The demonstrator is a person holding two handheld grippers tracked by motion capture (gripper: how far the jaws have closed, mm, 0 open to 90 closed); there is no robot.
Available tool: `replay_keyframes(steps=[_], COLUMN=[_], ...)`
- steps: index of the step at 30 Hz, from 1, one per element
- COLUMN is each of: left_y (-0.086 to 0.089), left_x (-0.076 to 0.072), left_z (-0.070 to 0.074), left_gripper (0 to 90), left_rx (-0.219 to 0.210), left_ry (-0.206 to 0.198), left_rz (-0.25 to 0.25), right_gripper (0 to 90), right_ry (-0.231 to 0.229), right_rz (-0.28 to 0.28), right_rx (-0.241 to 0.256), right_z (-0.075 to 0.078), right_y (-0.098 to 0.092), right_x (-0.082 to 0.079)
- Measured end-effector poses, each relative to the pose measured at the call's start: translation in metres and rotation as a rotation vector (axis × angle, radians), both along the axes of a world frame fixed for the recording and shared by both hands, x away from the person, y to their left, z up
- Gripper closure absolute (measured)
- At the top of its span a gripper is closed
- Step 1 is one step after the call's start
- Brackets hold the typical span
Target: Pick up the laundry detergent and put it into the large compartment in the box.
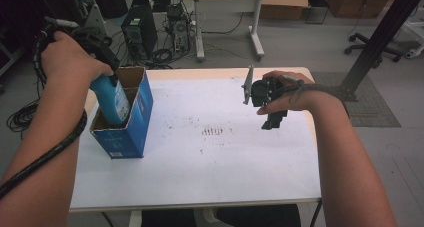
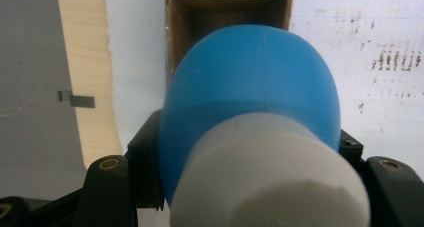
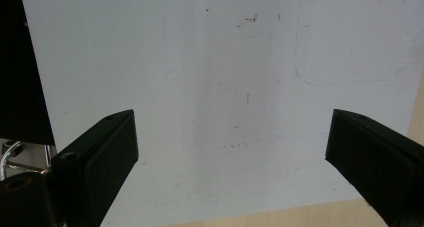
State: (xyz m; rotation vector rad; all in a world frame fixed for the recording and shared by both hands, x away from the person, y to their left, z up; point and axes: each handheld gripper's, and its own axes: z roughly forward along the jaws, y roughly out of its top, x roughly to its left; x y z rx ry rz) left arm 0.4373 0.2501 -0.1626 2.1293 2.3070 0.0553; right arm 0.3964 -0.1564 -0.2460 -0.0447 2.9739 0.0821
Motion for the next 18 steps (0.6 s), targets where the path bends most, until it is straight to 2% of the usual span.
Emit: replay_keyframes(steps=[12, 18], left_y=[0.001, 0.001], left_x=[0.001, 0.001], left_z=[-0.036, -0.053], left_gripper=[37.5, 37.5], left_rx=[0.021, 0.005], left_ry=[0.013, 0.028], left_rz=[-0.005, -0.011], right_gripper=[6.6, 6.6], right_ry=[-0.003, -0.005], right_rz=[0.003, -0.001], right_rx=[0.003, 0.001], right_z=[0.0, 0.0], right_y=[0.0, -0.003], right_x=[0.0, -0.001])
